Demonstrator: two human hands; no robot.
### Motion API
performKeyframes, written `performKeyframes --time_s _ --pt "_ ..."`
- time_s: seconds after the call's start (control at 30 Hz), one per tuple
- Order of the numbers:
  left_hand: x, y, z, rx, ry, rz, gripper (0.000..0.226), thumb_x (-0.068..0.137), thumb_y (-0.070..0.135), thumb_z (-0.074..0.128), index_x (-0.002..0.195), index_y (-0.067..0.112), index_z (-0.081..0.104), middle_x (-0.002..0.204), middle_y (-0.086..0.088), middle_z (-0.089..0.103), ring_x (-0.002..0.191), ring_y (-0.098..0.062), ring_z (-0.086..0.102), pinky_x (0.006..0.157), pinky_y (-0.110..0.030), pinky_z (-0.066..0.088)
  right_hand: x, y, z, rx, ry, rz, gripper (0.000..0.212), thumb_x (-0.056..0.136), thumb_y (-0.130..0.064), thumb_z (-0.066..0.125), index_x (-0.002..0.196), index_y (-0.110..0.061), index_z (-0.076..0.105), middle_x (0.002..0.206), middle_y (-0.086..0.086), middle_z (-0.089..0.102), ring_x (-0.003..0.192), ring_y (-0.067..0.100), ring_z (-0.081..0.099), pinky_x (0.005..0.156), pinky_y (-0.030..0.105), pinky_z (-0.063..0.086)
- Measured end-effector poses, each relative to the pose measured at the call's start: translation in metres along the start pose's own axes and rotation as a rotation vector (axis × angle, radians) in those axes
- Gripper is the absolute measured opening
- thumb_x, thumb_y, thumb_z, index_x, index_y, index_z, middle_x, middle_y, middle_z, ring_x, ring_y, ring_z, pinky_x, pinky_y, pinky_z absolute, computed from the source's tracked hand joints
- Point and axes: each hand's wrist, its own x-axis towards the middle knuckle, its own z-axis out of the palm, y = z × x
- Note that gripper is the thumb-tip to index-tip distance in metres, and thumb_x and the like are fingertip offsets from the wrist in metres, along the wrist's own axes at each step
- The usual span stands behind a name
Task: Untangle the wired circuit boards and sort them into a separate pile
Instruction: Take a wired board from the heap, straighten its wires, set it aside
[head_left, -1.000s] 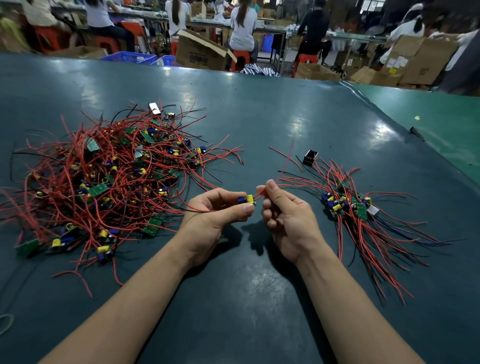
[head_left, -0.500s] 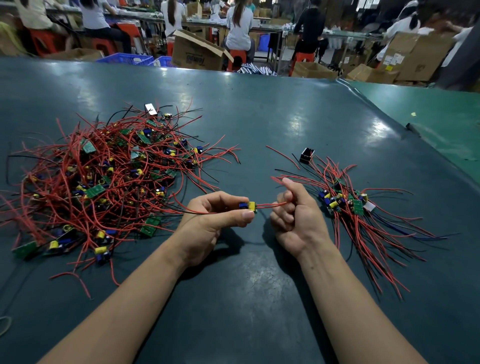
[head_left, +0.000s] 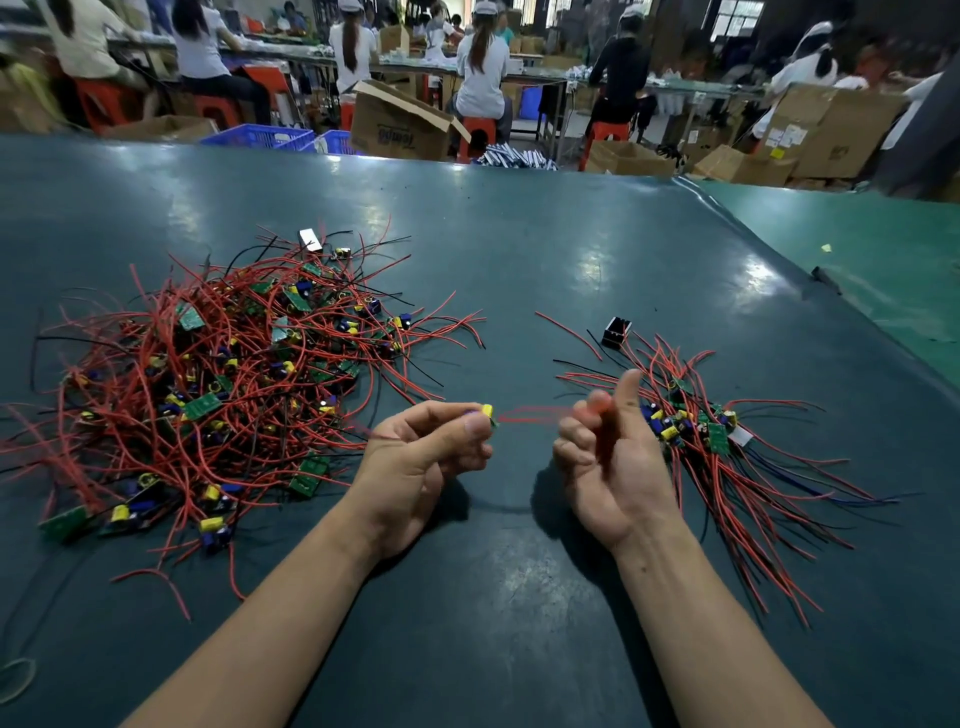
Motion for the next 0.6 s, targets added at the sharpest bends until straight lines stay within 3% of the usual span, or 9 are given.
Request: performKeyframes --time_s 0.07,0.13,0.23,0.3,0.37,0.43,0.5,0.6 --pt "0.001 0.0 0.0 -0.025 0.03 0.014 0.008 0.068 0.013 0.071 0.074 0.013 0.076 0.071 -0.008 0.069 0.057 -0.015 0.063 0.056 -0.022 0.052 -0.006 0.004 0.0 -0.227 -0.143 -0.007 0.063 0.058 -0.063 0.08 0.099 -0.017 0.065 0.073 -0.001 0.056 0.053 0.007 0.053 0.043 0.016 0.038" --pt "0.001 -0.001 0.0 -0.017 0.006 0.025 0.009 0.067 0.015 0.074 0.074 0.012 0.077 0.07 -0.008 0.068 0.055 -0.015 0.061 0.055 -0.023 0.053 -0.01 0.018 -0.001 -0.511 -0.282 -0.014 0.065 0.059 -0.034 0.091 0.117 -0.024 0.064 0.082 0.004 0.06 0.061 0.013 0.06 0.048 0.022 0.044" --pt "-0.001 -0.003 0.001 0.044 -0.058 0.003 0.014 0.069 0.022 0.079 0.071 0.01 0.074 0.065 -0.011 0.065 0.05 -0.017 0.059 0.05 -0.026 0.052 -0.014 0.037 0.0 -0.861 -0.328 -0.251 0.036 0.08 -0.011 0.076 0.111 -0.028 0.07 0.087 0.002 0.071 0.072 0.015 0.066 0.062 0.025 0.055" --pt "-0.001 -0.005 0.0 0.175 -0.038 0.036 0.026 0.071 0.035 0.081 0.061 0.013 0.069 0.055 -0.008 0.057 0.044 -0.013 0.049 0.045 -0.02 0.042 -0.014 0.039 -0.001 -0.976 -0.304 -0.453 0.02 0.086 -0.017 0.07 0.101 -0.031 0.072 0.083 -0.001 0.074 0.068 0.011 0.068 0.064 0.022 0.055" --pt "-0.001 -0.007 0.002 0.251 -0.023 0.082 0.03 0.071 0.042 0.076 0.063 0.015 0.068 0.053 -0.005 0.055 0.04 -0.01 0.044 0.041 -0.015 0.035 -0.014 0.036 -0.003 -1.103 -0.307 -0.63 0.017 0.088 -0.026 0.067 0.098 -0.039 0.072 0.075 -0.006 0.072 0.054 0.009 0.062 0.055 0.018 0.05" --pt "-0.001 -0.007 0.004 0.219 0.005 0.113 0.031 0.07 0.04 0.073 0.083 0.013 0.069 0.062 -0.005 0.06 0.043 -0.009 0.046 0.04 -0.014 0.035 -0.015 0.037 -0.003 -1.095 -0.214 -0.67 0.017 0.088 -0.03 0.067 0.098 -0.043 0.071 0.07 -0.009 0.069 0.048 0.007 0.058 0.049 0.018 0.045" --pt "0.001 -0.006 0.004 0.18 0.054 0.107 0.041 0.072 0.039 0.07 0.098 0.007 0.064 0.067 -0.006 0.06 0.046 -0.011 0.048 0.042 -0.016 0.036 -0.013 0.034 -0.002 -0.913 -0.043 -0.629 0.014 0.088 -0.027 0.07 0.1 -0.035 0.072 0.069 -0.003 0.069 0.047 0.011 0.059 0.042 0.021 0.044" --pt "0.002 -0.006 0.002 0.166 0.069 0.062 0.038 0.076 0.039 0.065 0.092 0.004 0.064 0.064 -0.005 0.058 0.048 -0.011 0.047 0.048 -0.02 0.034 -0.009 0.012 -0.002 -0.571 0.231 -0.622 0.008 0.091 -0.016 0.067 0.099 -0.014 0.07 0.072 0.001 0.071 0.053 0.012 0.063 0.04 0.021 0.045"
